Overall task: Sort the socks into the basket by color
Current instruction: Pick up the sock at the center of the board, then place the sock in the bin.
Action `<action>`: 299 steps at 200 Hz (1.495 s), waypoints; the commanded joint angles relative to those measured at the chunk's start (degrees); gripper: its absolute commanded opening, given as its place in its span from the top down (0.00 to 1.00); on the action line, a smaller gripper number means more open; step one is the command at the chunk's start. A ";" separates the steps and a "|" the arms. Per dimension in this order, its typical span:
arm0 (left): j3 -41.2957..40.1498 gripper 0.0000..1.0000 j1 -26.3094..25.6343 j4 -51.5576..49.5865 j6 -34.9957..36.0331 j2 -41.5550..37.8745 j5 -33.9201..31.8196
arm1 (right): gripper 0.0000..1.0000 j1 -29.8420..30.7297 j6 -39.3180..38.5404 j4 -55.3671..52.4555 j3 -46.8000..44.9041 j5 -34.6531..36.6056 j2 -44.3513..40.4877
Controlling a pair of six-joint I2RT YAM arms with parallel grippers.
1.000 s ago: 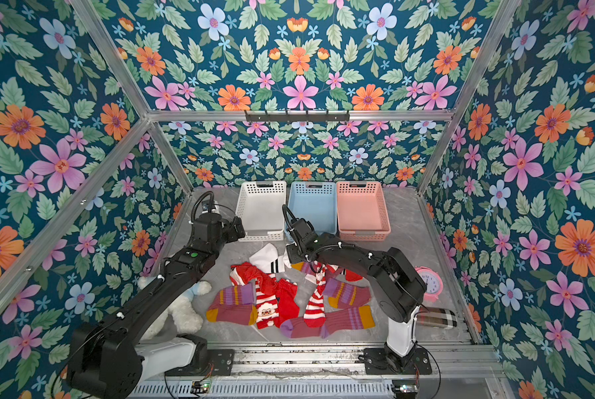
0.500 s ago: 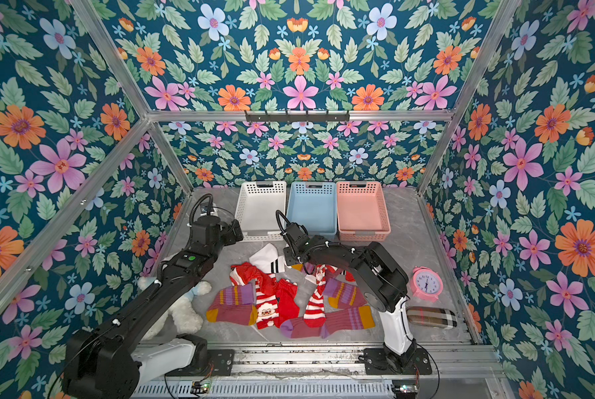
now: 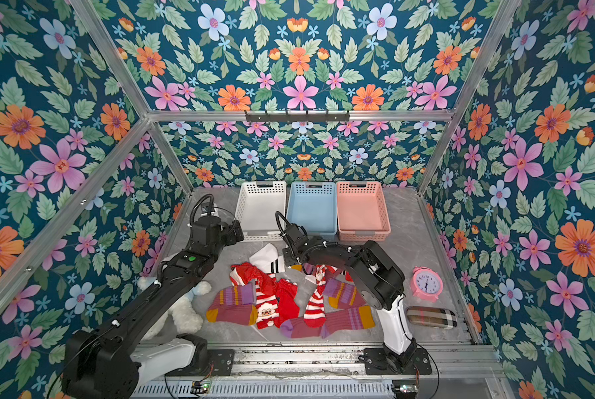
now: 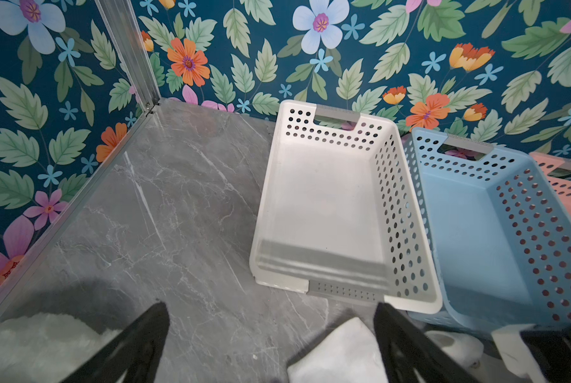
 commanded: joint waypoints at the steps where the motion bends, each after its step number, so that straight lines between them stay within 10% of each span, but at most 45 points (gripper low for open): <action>1: -0.04 0.01 -0.05 -0.73 -0.17 -0.65 -1.12 | 1.00 0.05 0.48 0.53 -0.14 -0.86 -2.87; 98: -1.27 0.01 -0.51 -0.83 -1.51 -2.82 -0.42 | 1.00 0.99 -4.61 -0.71 4.70 -6.60 -13.56; 299: -7.54 0.01 -1.66 -2.32 -6.21 -10.45 1.56 | 0.96 -2.21 -9.38 -11.80 50.08 -9.72 22.34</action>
